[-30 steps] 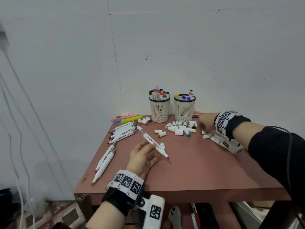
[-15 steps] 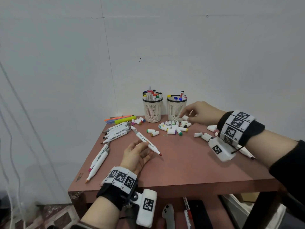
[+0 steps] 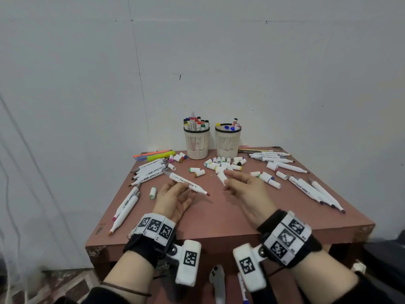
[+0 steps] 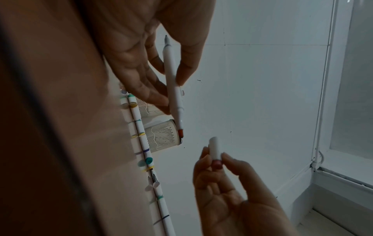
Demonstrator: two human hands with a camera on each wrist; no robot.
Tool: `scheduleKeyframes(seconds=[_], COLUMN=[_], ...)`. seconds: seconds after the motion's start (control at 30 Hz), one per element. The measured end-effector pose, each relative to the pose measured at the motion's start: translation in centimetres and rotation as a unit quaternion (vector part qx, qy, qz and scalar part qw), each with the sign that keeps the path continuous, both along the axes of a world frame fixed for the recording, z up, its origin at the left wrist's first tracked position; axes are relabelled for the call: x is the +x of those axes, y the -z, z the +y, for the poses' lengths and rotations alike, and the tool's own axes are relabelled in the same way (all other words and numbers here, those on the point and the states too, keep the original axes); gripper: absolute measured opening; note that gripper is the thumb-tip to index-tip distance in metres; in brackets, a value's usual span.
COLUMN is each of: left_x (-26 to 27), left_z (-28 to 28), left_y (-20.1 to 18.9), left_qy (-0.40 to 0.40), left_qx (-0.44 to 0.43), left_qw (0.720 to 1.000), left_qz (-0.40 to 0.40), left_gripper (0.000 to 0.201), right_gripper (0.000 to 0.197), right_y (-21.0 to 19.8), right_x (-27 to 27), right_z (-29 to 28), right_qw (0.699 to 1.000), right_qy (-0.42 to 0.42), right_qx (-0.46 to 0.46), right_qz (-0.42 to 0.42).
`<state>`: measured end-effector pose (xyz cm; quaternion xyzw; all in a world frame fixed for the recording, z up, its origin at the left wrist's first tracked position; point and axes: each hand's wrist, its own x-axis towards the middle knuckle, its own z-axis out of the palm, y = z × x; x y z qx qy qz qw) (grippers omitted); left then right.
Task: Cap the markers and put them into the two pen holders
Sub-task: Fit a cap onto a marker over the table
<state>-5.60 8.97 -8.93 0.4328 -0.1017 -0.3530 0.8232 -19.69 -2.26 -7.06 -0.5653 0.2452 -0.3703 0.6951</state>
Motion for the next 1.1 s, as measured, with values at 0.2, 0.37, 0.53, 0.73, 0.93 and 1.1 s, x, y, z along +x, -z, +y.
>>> scheduleKeyframes(seconds=[0.2,0.37,0.53,0.73,0.93,1.1], left_x=[0.4,0.8,0.7,0.6,0.6,0.5], left_z=[-0.1,-0.1,-0.1,-0.2,-0.1,-0.1], left_y=[0.3,0.6,0.6,0.7,0.7,0.6], left_qy=[-0.032,-0.059,-0.052,-0.025,-0.033,-0.033], left_qx=[-0.034,-0.056,-0.063,-0.061,-0.057,-0.051], left_qw=[0.999,0.997,0.996,0.997,0.997,0.998], left_qz=[0.004,-0.006,-0.017,-0.031,-0.032,-0.033], left_gripper=[0.016,0.017,0.025,0.02,0.02,0.016], right_gripper=[0.018,0.018,0.019,0.02,0.02,0.02], right_y=[1.8,2.2,2.7,2.7,2.7,2.6], right_x=[0.9,0.7,1.0,0.9,0.8,0.6], right_z=[0.3,-0.1,0.0,0.2,0.3,0.5], right_qw=[0.994,0.993,0.997,0.997,0.997,0.996], right_qy=[-0.012,-0.039,-0.059,-0.068,-0.079,-0.088], right_qx=[0.093,0.098,0.059,0.022,0.014,0.004], right_qz=[-0.063,-0.054,-0.002,0.017,0.014,0.019])
